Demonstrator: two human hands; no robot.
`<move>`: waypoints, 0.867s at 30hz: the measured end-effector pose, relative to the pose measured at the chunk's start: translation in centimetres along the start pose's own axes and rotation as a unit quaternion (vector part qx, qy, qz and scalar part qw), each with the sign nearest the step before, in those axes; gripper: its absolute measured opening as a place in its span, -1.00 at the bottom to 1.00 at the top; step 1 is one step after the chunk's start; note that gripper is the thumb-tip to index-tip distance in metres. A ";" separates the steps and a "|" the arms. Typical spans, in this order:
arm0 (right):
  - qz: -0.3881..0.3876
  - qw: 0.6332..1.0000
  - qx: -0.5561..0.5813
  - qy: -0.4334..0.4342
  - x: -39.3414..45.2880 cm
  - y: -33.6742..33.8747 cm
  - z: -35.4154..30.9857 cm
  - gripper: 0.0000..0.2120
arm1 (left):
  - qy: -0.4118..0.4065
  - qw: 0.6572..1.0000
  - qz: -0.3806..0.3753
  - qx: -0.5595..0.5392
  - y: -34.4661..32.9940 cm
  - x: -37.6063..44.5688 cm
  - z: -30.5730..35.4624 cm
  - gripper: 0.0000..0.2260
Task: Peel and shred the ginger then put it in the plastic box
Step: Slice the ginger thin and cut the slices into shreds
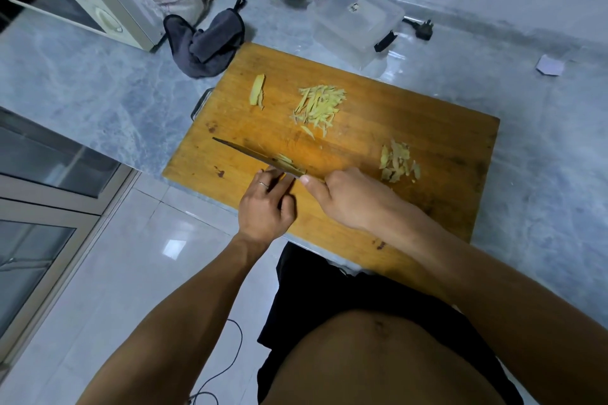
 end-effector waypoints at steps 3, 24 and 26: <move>-0.002 1.000 0.008 -0.003 0.0 -0.1 0.0 -0.38 | -0.001 1.000 0.011 -0.006 0.0 0.0 0.1 -0.70; 0.000 1.000 -0.023 0.005 1.7 -1.3 -0.7 -0.42 | 0.003 1.000 0.020 -0.004 0.6 0.2 0.6 -0.72; 0.005 1.000 -0.022 0.010 1.5 -1.5 -0.9 -0.43 | 0.000 1.000 0.026 -0.001 0.8 0.1 0.8 -0.74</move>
Point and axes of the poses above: each hand's wrist, its own x-axis towards the middle knuckle, its own y-axis out of the back of the hand, z = x × y, the point moved 3 cm from there along x, towards the middle knuckle, and after that the axes turned 4 degrees about -x, right-handed, at the moved point
